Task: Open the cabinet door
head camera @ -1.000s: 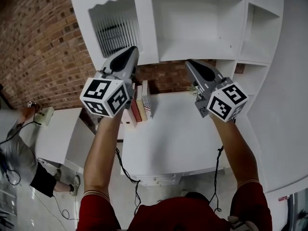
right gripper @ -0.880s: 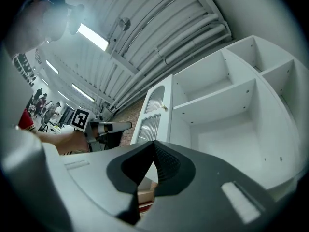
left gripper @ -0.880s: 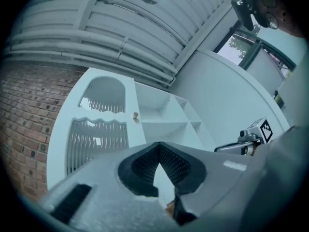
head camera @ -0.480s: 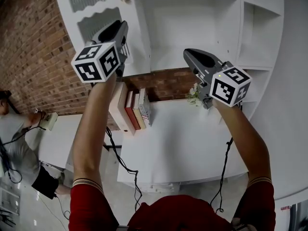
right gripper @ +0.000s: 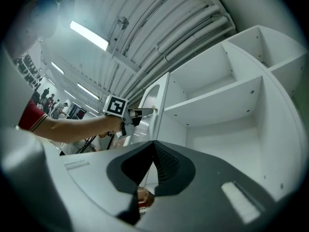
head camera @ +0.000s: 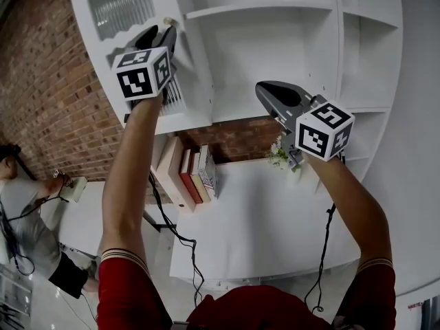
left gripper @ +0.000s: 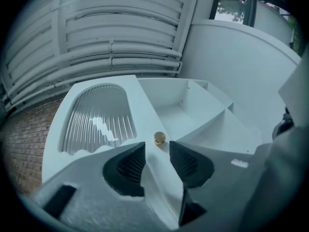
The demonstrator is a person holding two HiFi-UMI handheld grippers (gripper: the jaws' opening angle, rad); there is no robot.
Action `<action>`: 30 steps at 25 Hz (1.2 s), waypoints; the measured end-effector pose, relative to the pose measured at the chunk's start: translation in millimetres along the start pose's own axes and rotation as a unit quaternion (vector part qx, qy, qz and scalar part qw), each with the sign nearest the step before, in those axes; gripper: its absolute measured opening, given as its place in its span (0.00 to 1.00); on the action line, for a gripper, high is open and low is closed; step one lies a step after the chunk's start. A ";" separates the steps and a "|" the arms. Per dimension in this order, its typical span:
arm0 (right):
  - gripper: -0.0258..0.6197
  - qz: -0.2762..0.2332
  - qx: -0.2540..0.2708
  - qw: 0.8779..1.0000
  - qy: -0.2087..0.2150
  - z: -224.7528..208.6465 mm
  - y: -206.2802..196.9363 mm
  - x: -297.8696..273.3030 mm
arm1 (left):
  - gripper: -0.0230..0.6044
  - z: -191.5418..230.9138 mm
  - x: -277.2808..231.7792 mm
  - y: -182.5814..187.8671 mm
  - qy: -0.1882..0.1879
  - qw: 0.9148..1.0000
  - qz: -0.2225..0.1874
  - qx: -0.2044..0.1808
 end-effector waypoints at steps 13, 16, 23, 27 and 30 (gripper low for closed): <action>0.06 0.006 -0.014 1.000 -0.017 -19.6 -8.8 18.7 | 0.21 0.1 -26.9 12.9 0.019 0.999 -0.002 -0.043; 0.06 0.004 -0.012 1.000 -0.020 -20.6 -8.8 21.5 | 0.18 -0.5 -24.7 14.6 0.018 0.999 -0.004 -0.035; 0.06 -0.006 -0.034 0.999 -0.020 -15.0 -17.7 25.0 | 0.16 -0.5 0.9 23.9 -0.009 1.000 -0.022 -0.011; 0.06 -0.011 -0.051 0.999 -0.014 -7.4 -19.0 18.6 | 0.16 3.3 19.9 36.2 -0.025 0.999 -0.028 -0.002; 0.06 -0.017 -0.061 0.998 -0.007 1.6 -23.7 14.2 | 0.16 4.0 38.4 41.9 -0.038 0.999 -0.031 0.005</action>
Point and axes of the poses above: the fingertips, and each gripper's own axes: x backward along the fingers, z to its left, y out of its top, the point moved 1 cm from there along x, backward along the fingers, and after that the axes turned 4 degrees about y, right-handed, at the moved point
